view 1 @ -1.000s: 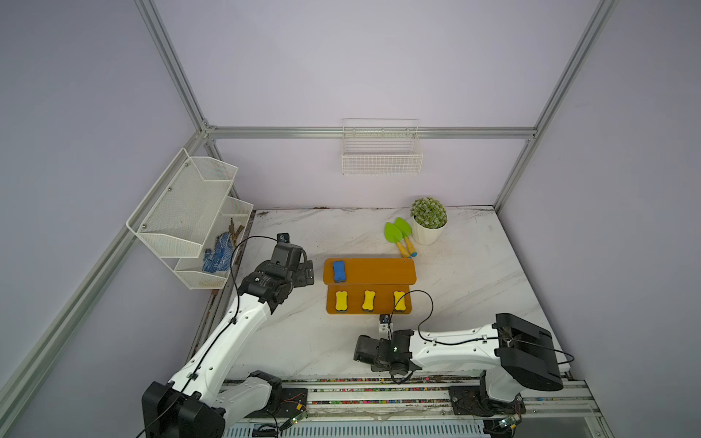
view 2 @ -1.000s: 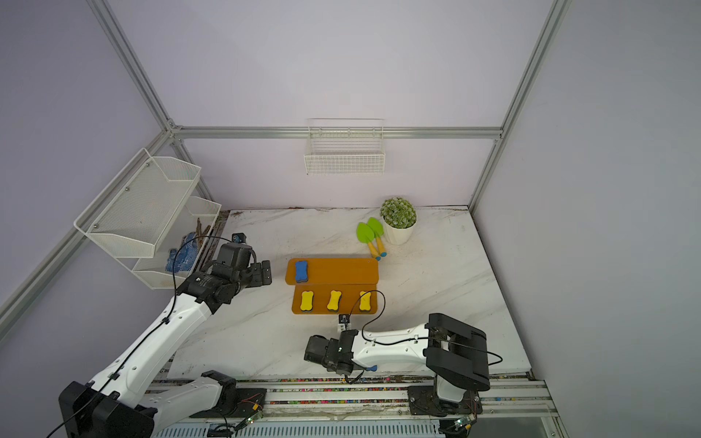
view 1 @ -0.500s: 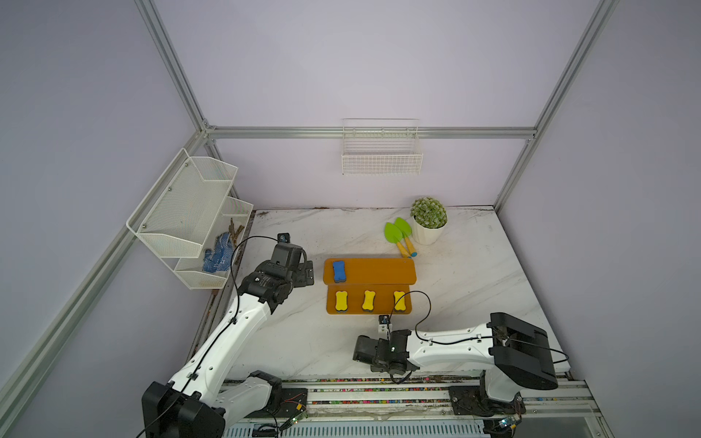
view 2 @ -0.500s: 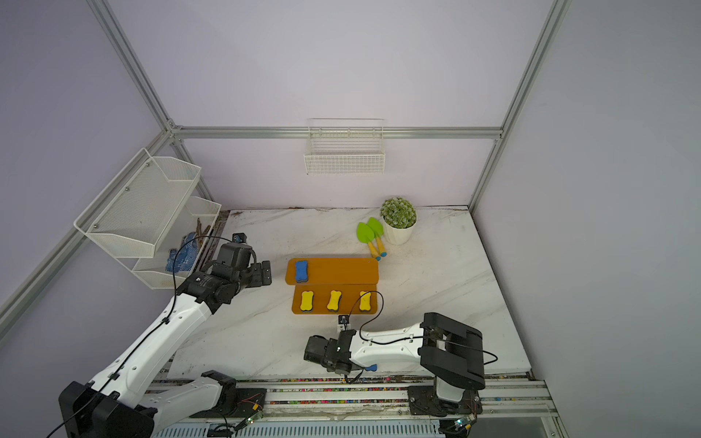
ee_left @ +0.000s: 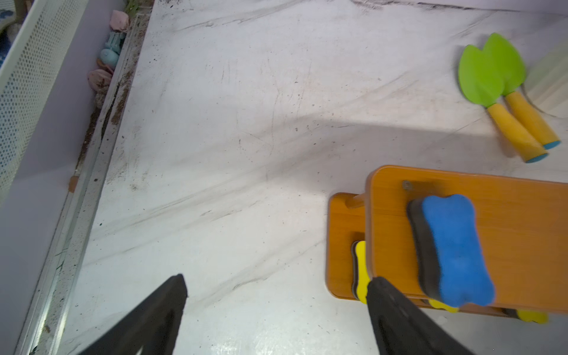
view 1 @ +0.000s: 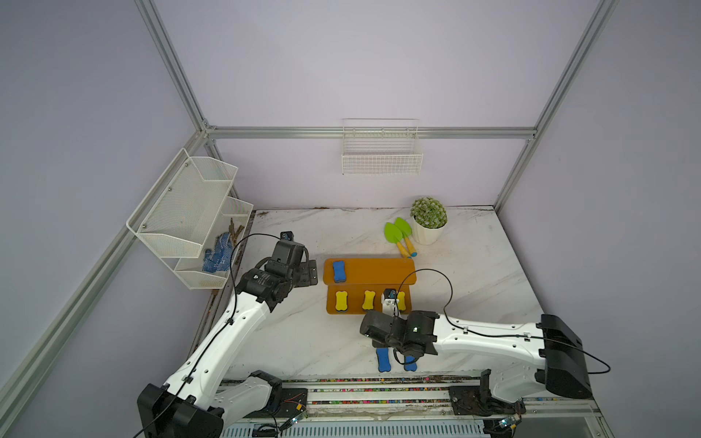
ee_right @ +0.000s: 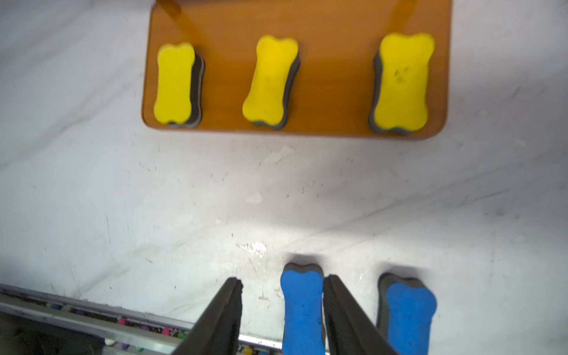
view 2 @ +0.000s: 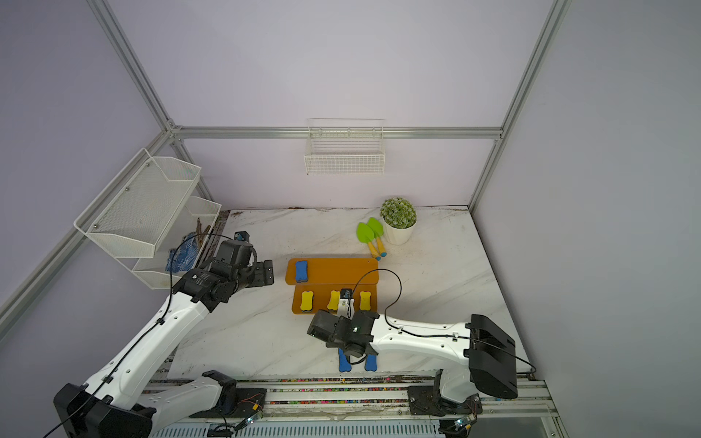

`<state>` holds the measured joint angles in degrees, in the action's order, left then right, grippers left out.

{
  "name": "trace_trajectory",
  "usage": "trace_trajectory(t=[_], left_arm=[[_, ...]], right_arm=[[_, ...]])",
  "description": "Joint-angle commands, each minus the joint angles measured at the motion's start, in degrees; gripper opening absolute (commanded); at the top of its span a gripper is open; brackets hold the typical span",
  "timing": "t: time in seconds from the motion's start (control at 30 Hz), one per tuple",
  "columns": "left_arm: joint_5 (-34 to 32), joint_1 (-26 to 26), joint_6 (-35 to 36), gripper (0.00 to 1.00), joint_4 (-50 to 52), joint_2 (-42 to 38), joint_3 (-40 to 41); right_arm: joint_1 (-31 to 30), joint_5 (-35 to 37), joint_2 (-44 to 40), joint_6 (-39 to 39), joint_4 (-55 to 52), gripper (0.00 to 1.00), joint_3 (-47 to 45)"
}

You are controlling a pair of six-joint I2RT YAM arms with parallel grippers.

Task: Remove the whiteboard erasers from the shelf
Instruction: Place the whiteboard eraser at the center of the board, then pick up the whiteboard eraser from the shelf.

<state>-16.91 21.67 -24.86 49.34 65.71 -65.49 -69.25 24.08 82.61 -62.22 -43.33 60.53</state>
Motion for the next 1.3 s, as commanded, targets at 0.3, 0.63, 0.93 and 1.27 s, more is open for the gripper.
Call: trace_trajectory(t=[0.3, 0.63, 0.93, 1.27], left_arm=[[0.5, 13.8, -14.3, 0.84, 12.7, 19.3, -21.5], [1.2, 15.3, -17.0, 0.77, 15.6, 28.6, -26.0], [-4.1, 15.2, -17.0, 0.72, 18.7, 32.7, -29.1], [-5.7, 14.4, -16.6, 0.56, 19.1, 35.9, -30.9]], right_arm=[[24.0, 1.9, -18.8, 22.7, 13.6, 0.48, -14.4], [35.0, -8.2, -19.3, 29.0, 19.8, 0.48, -18.8], [36.2, -11.2, -18.6, 29.0, 21.3, 0.47, -19.3], [36.2, -12.7, -18.0, 28.5, 20.2, 0.46, -18.3]])
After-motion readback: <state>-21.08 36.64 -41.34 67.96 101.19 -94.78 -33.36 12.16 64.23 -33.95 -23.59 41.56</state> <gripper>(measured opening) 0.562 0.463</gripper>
